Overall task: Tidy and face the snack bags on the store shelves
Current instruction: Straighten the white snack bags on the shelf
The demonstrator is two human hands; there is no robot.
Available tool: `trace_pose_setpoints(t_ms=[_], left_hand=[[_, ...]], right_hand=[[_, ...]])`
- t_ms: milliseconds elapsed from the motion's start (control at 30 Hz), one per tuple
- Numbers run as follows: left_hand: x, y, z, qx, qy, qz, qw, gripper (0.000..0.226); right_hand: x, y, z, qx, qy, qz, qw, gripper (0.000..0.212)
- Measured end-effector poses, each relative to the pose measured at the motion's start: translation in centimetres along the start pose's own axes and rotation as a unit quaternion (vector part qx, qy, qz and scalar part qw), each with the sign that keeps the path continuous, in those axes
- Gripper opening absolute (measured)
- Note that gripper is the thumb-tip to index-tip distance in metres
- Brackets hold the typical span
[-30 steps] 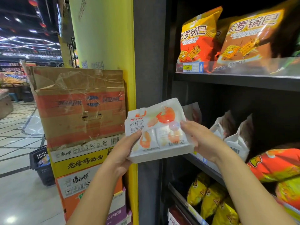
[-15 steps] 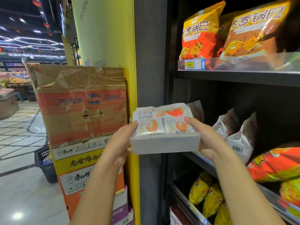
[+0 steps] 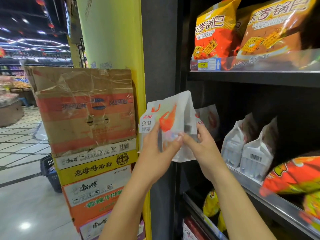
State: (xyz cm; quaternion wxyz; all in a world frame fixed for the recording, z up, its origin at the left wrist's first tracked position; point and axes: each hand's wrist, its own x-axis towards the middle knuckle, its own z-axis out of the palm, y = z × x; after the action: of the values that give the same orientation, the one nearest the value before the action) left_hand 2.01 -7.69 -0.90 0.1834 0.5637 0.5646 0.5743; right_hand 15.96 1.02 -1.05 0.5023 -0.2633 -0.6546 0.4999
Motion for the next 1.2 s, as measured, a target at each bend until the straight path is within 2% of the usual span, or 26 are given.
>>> trace_pose_setpoints(t_ms=[67, 133, 233, 367, 467, 567, 667, 767, 833, 900, 967, 1033, 1200], left_hand=[[0.2, -0.5, 0.4, -0.014, 0.014, -0.006, 1.0, 0.087], [0.2, -0.8, 0.6, -0.026, 0.041, -0.025, 0.999, 0.098], [0.1, -1.1, 0.7, -0.069, 0.066, -0.046, 0.994, 0.081], [0.0, -1.9, -0.1, -0.148, 0.097, -0.103, 0.979, 0.077], [0.0, -2.4, -1.1, -0.237, 0.079, -0.142, 0.958, 0.057], [-0.3, -2.4, -2.0, -0.317, 0.06, -0.159, 0.933, 0.041], [-0.6, -2.6, -2.5, -0.366, 0.033, -0.172, 0.914, 0.039], [-1.0, -2.6, -2.9, -0.421, 0.018, -0.186, 0.887, 0.041], [-1.3, -2.6, -3.2, -0.477, 0.015, -0.198, 0.856, 0.042], [-1.5, -2.6, -3.5, -0.522, 0.011, -0.202, 0.829, 0.042], [-1.6, -2.7, -3.5, -0.541, 0.016, -0.207, 0.815, 0.042], [-1.4, -2.8, -3.6, -0.532, 0.016, -0.217, 0.818, 0.044], [-0.3, -3.5, -4.9, -0.419, 0.016, -0.261, 0.87, 0.045]], right_hand=[[-0.2, 0.1, 0.3, 0.009, -0.021, 0.003, 1.0, 0.034], [-0.5, 0.0, 0.6, 0.02, -0.045, 0.015, 0.999, 0.037], [-0.6, 0.2, 0.6, -0.01, -0.069, 0.015, 0.997, 0.046], [-0.4, 0.5, 0.4, -0.004, -0.089, 0.003, 0.996, 0.053], [-0.1, 0.7, 0.0, 0.004, -0.09, -0.019, 0.996, 0.039], [0.6, 1.1, -0.5, 0.02, -0.039, -0.016, 0.999, 0.023], [1.7, 1.6, -1.0, -0.011, 0.023, 0.022, 0.999, 0.023], [2.4, 2.0, -2.0, -0.052, 0.048, 0.073, 0.995, 0.043], [2.6, 2.3, -2.8, 0.02, 0.014, 0.133, 0.991, 0.05], [2.3, 2.3, -3.3, 0.117, -0.038, 0.195, 0.973, 0.048], [2.0, 2.1, -3.4, 0.177, -0.065, 0.234, 0.954, 0.045], [1.9, 1.8, -3.3, 0.209, -0.069, 0.248, 0.943, 0.04], [2.5, 1.1, -3.6, 0.198, -0.024, 0.248, 0.948, 0.035]])
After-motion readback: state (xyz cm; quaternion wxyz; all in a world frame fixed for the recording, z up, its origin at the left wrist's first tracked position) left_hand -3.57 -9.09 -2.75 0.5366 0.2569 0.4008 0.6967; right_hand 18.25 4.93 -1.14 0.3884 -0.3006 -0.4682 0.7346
